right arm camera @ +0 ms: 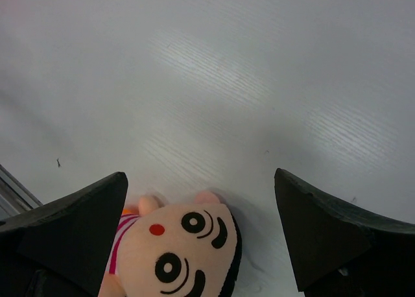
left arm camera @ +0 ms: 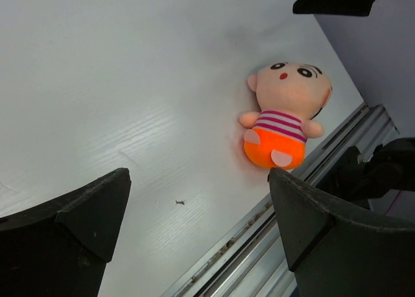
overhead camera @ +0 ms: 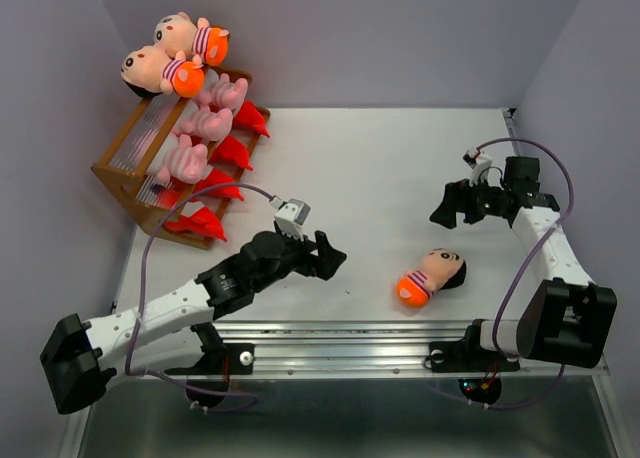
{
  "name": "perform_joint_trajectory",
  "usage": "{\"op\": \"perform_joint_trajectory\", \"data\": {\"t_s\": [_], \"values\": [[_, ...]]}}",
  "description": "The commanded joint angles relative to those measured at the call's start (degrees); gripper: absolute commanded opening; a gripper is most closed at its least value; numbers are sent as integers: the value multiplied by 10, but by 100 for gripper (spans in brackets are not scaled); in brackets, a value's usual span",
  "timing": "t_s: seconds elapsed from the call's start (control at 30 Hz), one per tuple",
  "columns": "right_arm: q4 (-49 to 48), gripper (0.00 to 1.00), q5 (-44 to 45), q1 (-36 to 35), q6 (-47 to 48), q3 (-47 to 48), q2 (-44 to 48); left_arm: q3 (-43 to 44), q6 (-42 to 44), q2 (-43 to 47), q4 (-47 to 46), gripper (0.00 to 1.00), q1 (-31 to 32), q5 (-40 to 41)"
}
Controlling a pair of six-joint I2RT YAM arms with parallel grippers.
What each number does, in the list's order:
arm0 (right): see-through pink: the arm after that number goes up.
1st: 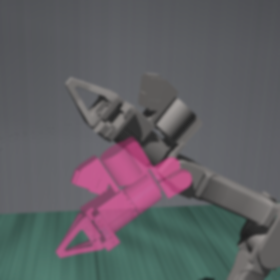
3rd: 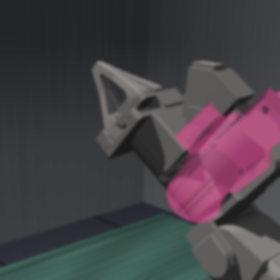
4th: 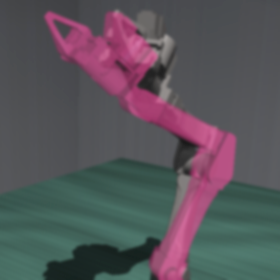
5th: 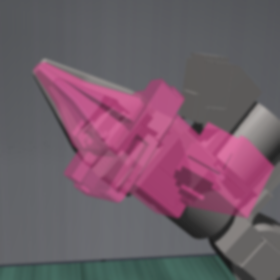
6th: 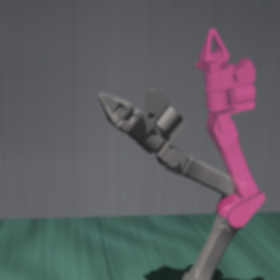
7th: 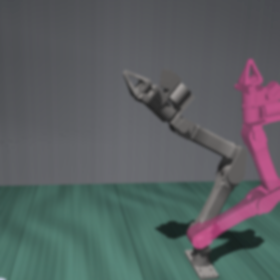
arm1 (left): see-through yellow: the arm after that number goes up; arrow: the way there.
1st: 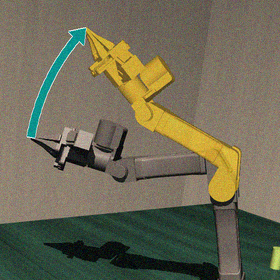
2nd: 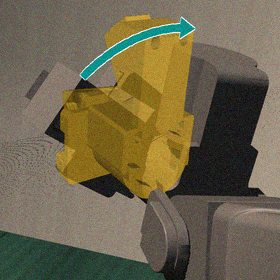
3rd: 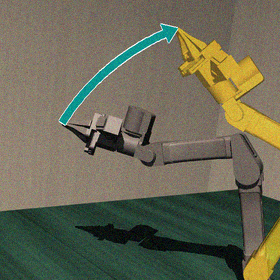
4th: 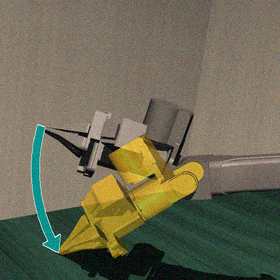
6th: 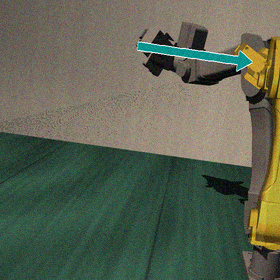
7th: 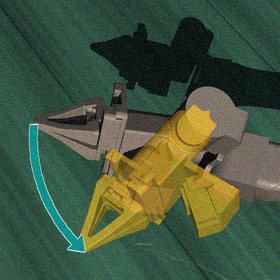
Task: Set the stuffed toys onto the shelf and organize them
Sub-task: Grab a stuffed toy with the right arm
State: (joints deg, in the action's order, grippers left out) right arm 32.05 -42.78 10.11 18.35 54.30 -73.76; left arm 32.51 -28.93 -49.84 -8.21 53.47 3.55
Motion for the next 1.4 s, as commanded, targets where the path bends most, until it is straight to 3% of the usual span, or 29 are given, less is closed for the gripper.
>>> {"op": "perform_joint_trajectory", "data": {"t_s": [0.0, 0.2, 0.37, 0.7, 0.93, 1.2, 1.37], "values": [[88, 100, 47, 4, 44, 49, -1, -33, -30, -31, -109, 99, 40, 73], [215, 100, 45, 4, 166, 64, -29, -96, -81, -72, -210, 99, 74, 75], [242, 99, 81, 4, 189, 51, -46, -123, -112, -92, -246, 99, 92, 77], [285, 88, 128, -4, 207, 43, -59, -141, -130, -113, -288, 99, 109, 79], [314, 65, 146, -32, 226, 38, -105, -112, -125, -154, -297, 99, 124, 77], [339, 3, 124, -37, 248, 46, -136, -98, -126, -190, -315, 99, 136, 71], [369, 1, 21, -37, 311, 77, -104, -93, -107, -211, -350, 99, 142, 30]]}}
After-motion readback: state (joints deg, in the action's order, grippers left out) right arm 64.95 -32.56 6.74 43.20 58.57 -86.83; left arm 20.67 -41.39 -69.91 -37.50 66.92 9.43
